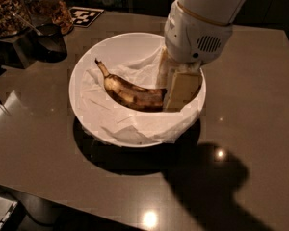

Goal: Pick banana from white bowl

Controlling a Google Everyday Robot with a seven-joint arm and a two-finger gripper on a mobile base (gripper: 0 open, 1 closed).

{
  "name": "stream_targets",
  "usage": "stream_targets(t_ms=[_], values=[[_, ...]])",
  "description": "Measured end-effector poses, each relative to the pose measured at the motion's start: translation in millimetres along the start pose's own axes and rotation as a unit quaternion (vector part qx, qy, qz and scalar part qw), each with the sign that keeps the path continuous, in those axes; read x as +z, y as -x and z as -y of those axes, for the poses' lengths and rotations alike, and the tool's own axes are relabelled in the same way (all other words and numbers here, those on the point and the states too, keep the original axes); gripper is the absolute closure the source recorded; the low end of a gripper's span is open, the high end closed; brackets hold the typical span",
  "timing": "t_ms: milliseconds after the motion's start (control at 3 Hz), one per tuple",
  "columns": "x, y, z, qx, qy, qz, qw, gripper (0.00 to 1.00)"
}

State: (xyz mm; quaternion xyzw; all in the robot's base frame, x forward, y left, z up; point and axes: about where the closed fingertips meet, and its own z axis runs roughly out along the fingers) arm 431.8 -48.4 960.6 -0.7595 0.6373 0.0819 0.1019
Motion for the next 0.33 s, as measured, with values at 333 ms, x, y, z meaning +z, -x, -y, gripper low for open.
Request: stream_targets(t_ms=[333], values=[[-2.0,4.7,6.1,-0.001,-0.016,0.006,0.9999,1.00]])
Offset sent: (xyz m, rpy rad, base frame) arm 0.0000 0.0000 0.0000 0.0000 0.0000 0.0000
